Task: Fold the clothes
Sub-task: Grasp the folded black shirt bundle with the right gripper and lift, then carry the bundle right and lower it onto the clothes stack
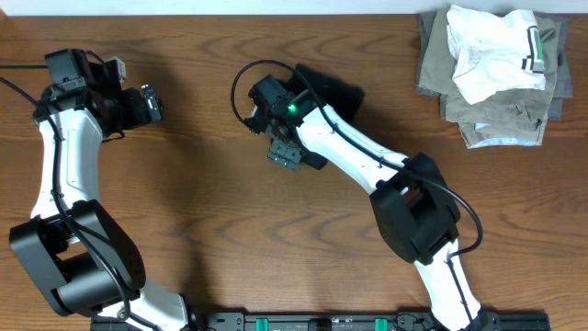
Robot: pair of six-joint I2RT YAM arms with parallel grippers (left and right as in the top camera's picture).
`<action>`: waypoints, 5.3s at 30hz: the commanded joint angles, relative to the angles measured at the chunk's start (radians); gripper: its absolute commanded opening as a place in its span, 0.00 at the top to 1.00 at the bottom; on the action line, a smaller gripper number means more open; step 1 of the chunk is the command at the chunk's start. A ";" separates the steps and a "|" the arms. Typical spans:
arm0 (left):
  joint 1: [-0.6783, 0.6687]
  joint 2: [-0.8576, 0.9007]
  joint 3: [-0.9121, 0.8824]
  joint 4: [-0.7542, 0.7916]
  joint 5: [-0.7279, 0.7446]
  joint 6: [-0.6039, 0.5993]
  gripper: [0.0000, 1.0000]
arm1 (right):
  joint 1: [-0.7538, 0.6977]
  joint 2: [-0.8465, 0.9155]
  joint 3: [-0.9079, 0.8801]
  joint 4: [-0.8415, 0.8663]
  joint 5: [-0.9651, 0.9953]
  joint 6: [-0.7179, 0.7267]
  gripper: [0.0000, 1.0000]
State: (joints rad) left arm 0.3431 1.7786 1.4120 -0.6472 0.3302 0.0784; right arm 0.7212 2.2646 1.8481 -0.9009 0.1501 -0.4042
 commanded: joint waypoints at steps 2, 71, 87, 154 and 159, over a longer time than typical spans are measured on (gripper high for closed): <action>0.001 0.011 -0.006 -0.002 -0.005 -0.006 0.02 | 0.016 0.031 -0.012 -0.001 -0.011 0.026 0.16; 0.000 0.015 -0.010 -0.002 -0.005 -0.006 0.02 | -0.306 -0.219 0.219 0.212 0.201 -0.638 0.99; 0.000 0.015 -0.010 -0.002 -0.005 -0.006 0.02 | -0.529 -0.294 0.219 0.406 -0.008 -0.936 0.99; -0.002 0.015 -0.010 0.017 -0.006 -0.051 0.02 | -1.129 -0.229 0.218 -0.210 -0.665 -1.175 0.01; -0.002 0.015 -0.010 0.018 -0.006 -0.051 0.02 | -1.113 -0.280 0.218 -0.421 -0.739 -1.160 0.01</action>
State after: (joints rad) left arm 0.3431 1.7786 1.4120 -0.6296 0.3298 0.0296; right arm -0.4080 2.0640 2.0487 -1.2678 -0.5034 -1.5787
